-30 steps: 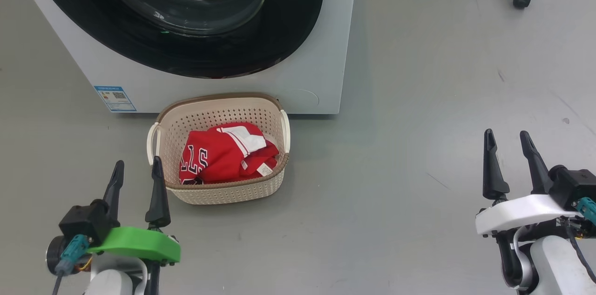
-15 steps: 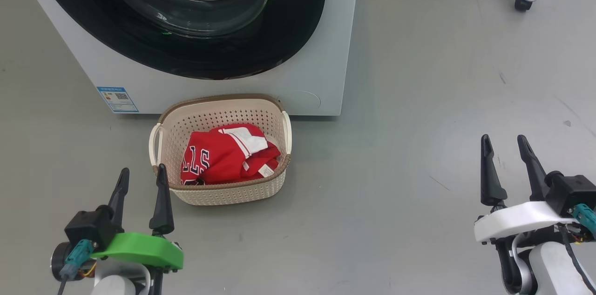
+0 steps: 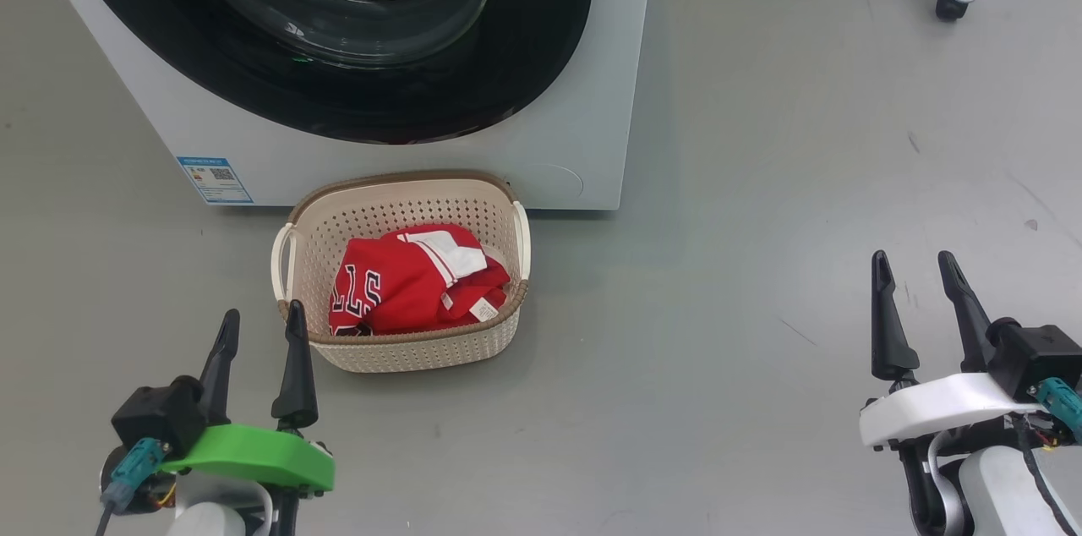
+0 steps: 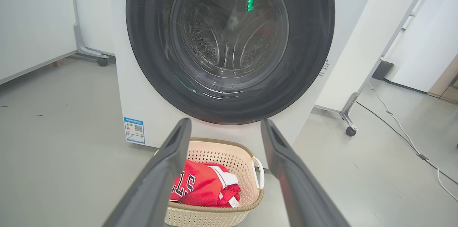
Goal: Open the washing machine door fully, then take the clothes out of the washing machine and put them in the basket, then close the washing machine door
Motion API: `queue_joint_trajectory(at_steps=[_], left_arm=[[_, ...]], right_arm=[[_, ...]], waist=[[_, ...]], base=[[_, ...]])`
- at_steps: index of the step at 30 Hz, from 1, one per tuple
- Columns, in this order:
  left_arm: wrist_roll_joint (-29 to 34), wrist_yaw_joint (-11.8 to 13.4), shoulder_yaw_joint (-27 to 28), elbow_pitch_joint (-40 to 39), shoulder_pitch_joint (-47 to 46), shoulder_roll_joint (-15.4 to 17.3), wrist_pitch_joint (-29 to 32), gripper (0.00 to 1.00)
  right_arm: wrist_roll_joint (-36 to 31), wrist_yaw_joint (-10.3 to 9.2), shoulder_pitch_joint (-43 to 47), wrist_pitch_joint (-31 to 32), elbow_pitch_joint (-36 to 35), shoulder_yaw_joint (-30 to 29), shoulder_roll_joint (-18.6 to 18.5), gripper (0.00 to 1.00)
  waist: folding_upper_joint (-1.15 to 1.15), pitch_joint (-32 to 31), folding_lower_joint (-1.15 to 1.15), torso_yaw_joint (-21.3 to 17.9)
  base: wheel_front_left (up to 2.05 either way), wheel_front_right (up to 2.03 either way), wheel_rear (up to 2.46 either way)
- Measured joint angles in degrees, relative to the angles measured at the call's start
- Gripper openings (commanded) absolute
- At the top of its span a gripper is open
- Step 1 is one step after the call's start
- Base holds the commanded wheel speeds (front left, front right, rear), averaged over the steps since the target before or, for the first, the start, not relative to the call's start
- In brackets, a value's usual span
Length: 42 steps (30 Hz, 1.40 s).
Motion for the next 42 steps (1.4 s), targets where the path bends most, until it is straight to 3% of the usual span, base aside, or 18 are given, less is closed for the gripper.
queue_joint_trajectory(at_steps=[40,41,42], left_arm=[[-3.2,-0.9,-0.1,1.4,0.1,0.0,0.0,1.00],[-3.3,-0.9,-0.1,1.6,0.1,0.0,0.0,0.00],[-3.3,-0.9,-0.2,2.3,0.2,-0.2,0.0,0.00]], right_arm=[[-2.1,1.46,0.9,0.0,-0.3,-1.9,1.5,1.00],[-2.1,1.46,0.9,0.0,-0.1,-1.9,1.6,0.00],[-2.1,1.46,1.1,0.0,0.5,-1.8,1.8,0.00]], waist=[[0.00,-0.2,0.00,0.3],[0.00,-0.2,0.00,0.3],[0.00,-0.2,0.00,0.3]], base=[[0.00,0.00,0.00],[0.00,0.00,0.00],[0.00,0.00,0.00]])
